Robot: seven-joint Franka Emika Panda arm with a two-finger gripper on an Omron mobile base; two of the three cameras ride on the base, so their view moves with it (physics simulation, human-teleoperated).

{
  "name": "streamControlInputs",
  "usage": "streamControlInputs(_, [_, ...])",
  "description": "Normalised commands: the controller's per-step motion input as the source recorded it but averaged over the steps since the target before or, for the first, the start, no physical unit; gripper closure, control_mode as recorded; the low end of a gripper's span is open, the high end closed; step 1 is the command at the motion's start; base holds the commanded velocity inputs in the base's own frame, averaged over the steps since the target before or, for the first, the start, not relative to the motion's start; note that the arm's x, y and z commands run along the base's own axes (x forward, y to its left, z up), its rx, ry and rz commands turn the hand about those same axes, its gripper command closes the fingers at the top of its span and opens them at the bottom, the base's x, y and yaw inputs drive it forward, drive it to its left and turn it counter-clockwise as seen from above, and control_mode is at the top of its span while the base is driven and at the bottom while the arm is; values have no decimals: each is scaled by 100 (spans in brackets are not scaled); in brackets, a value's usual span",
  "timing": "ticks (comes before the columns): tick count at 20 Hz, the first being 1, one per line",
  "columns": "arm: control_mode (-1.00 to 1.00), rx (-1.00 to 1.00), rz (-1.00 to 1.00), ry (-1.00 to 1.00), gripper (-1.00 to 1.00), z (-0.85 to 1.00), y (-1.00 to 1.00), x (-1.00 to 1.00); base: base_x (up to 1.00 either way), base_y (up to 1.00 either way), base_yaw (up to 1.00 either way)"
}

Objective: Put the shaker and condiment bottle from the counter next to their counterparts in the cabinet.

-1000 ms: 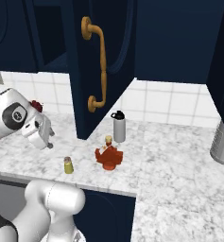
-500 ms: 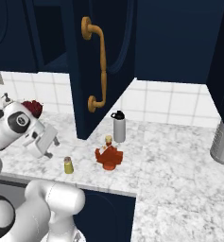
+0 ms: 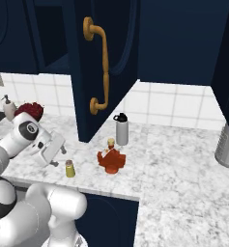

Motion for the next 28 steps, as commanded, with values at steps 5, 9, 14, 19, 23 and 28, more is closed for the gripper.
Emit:
streamControlInputs(5, [-100,0,-4,0,-100,-24,0,31,0,0,0])
streamControlInputs(9, [-100,0,-1,0,-100,-14,-9,2,0,0,0])
streamControlInputs(14, [-100,0,-3,0,-100,-27,-11,0,0,0,0])
streamControlInputs(19, [-100,0,-3,0,-100,-14,-19,0,0,0,0])
streamControlInputs(23, [-100,0,-3,0,-100,-15,-10,0,0,0,0])
streamControlInputs(28, [-100,0,-3,0,-100,-15,-6,1,0,0,0])
